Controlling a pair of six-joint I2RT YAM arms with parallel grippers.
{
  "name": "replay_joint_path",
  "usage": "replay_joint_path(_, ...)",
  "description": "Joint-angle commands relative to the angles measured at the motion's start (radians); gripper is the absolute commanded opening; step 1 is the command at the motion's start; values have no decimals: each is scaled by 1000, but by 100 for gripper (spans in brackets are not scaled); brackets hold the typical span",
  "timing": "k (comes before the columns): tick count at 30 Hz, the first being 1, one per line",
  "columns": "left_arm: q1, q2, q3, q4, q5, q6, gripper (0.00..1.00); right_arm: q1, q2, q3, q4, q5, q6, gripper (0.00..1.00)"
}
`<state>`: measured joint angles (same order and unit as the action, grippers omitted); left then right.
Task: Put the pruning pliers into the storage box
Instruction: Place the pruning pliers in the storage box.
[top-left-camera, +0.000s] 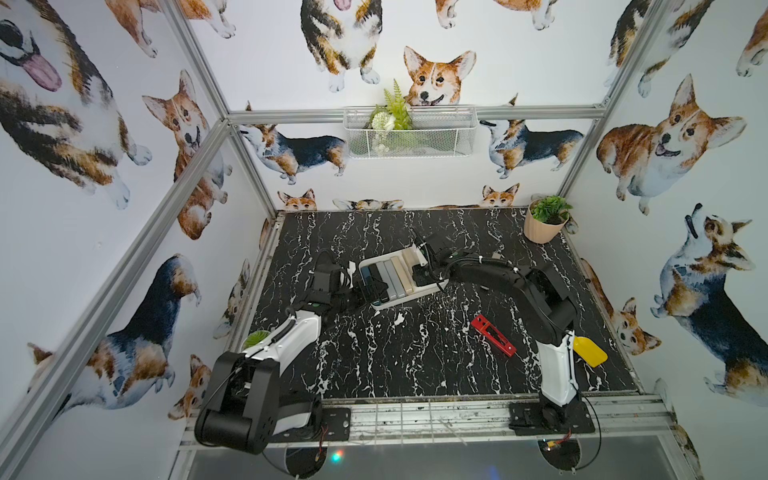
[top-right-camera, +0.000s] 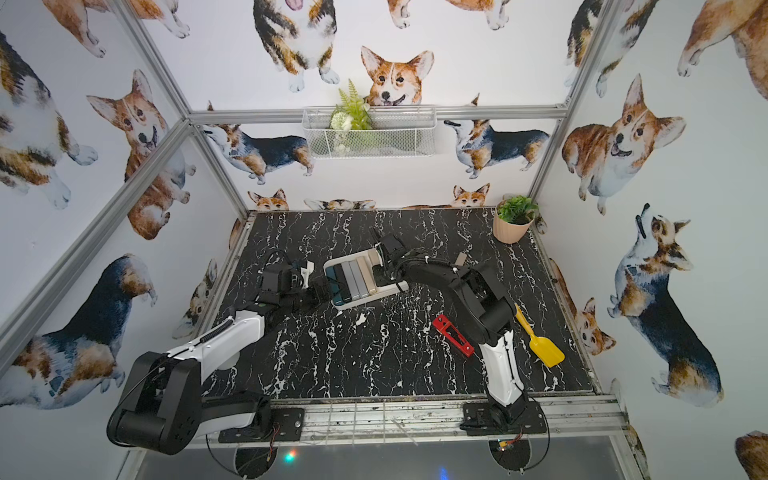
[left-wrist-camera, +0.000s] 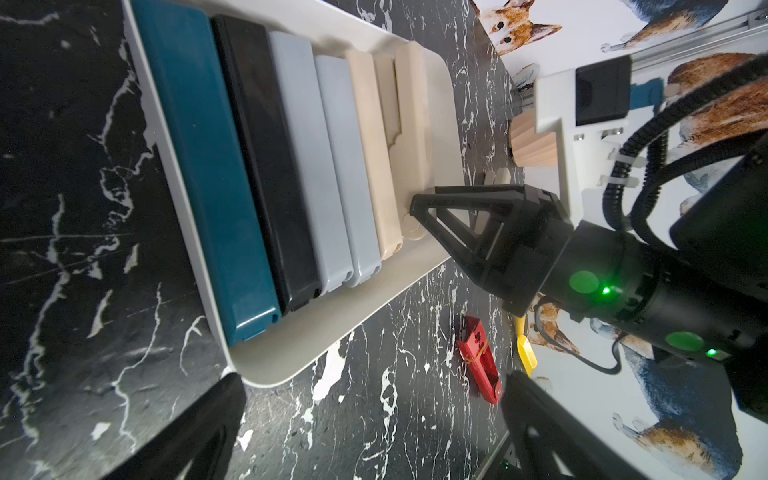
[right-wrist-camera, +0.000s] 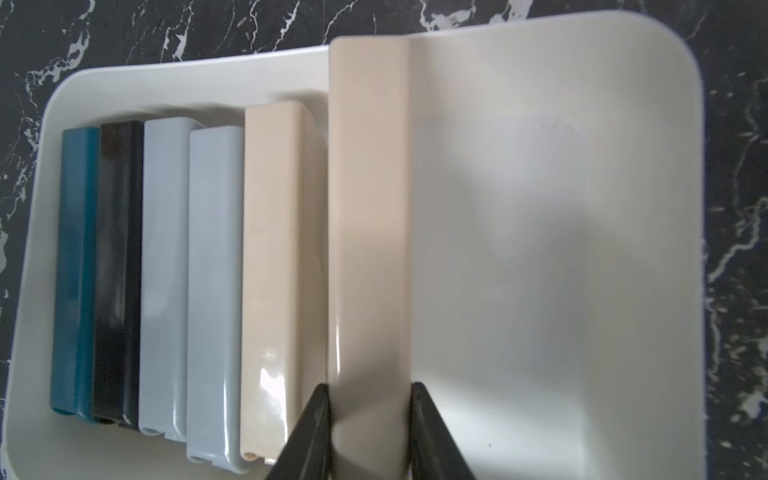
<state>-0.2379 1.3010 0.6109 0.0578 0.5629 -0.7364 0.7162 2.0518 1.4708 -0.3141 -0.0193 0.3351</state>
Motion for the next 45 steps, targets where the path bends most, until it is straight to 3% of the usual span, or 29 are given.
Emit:
replay_joint_path(1,1,-8,-6,8,-8,6,100,8,10,11,33,-4,-21,0)
replay_joint_path(38,1,-16,-32,36,-3,-11,100,27,58,57,-63,62,-19,0)
replay_joint_path(45,2,-22,-34,36,-1,-14,100,28,54,54,-63,58,-13,9)
